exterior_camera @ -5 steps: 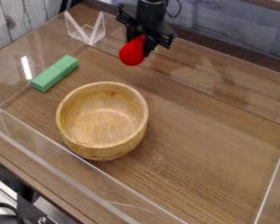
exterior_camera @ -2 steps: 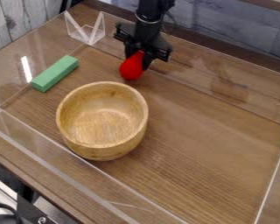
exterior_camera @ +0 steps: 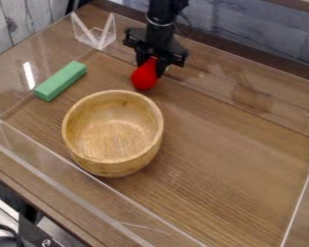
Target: Move the red fruit to the left
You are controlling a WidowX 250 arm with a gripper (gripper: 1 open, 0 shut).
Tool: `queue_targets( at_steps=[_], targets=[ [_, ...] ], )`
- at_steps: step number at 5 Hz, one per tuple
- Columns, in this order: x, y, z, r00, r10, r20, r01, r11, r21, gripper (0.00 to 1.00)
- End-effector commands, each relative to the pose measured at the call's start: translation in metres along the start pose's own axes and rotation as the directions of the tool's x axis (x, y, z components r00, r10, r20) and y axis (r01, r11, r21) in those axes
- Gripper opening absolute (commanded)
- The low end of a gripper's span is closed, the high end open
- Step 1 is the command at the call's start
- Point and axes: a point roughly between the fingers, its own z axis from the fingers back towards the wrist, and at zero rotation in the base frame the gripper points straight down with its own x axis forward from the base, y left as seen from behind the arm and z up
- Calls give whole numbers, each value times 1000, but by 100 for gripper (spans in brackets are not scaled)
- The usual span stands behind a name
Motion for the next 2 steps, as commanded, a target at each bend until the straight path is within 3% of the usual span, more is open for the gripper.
queue_targets(
  at_steps=[1,2],
  targets=[
    [12,10,9,997,66,41,-66,998,-9,0],
    [9,14,15,996,79,34,-78,997,-22,100]
  ],
)
